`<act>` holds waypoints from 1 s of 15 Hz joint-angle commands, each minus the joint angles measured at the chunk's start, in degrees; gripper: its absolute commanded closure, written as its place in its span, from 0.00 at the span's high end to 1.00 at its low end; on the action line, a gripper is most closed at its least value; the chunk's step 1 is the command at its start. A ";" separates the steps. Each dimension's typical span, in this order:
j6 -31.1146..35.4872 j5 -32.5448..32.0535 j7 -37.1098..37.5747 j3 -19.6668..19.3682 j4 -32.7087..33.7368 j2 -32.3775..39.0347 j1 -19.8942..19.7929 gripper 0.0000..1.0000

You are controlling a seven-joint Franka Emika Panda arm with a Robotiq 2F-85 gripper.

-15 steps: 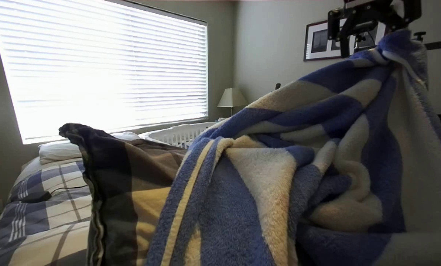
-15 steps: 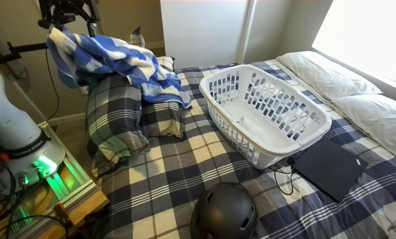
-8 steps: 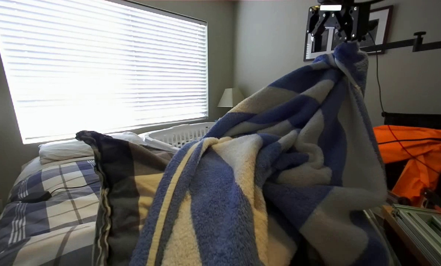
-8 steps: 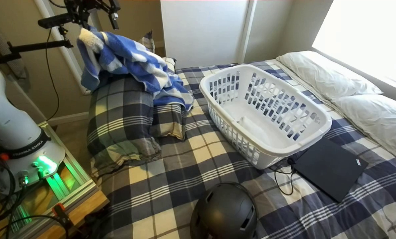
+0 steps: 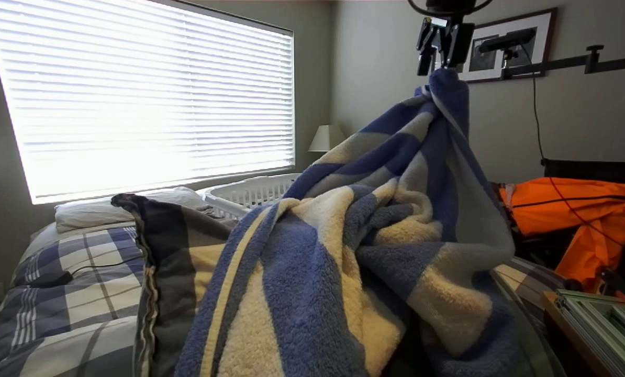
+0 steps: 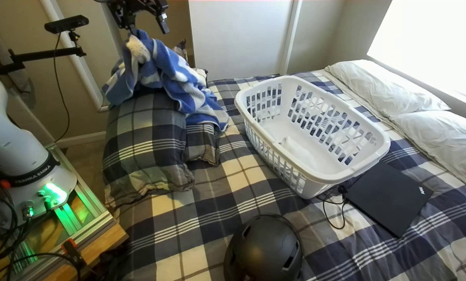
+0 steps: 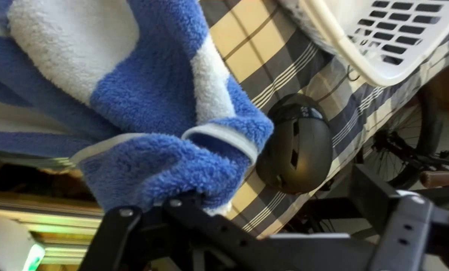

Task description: Put the towel on the pillow

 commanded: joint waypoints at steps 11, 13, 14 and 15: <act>-14.04 17.28 -19.08 3.59 1.77 -1.33 9.77 1.00; -23.91 14.37 -19.29 6.54 4.02 -2.98 11.67 1.00; -28.74 13.71 -20.29 8.85 5.82 -3.42 11.17 1.00; -33.17 13.68 -22.41 9.44 8.02 -4.16 12.50 1.00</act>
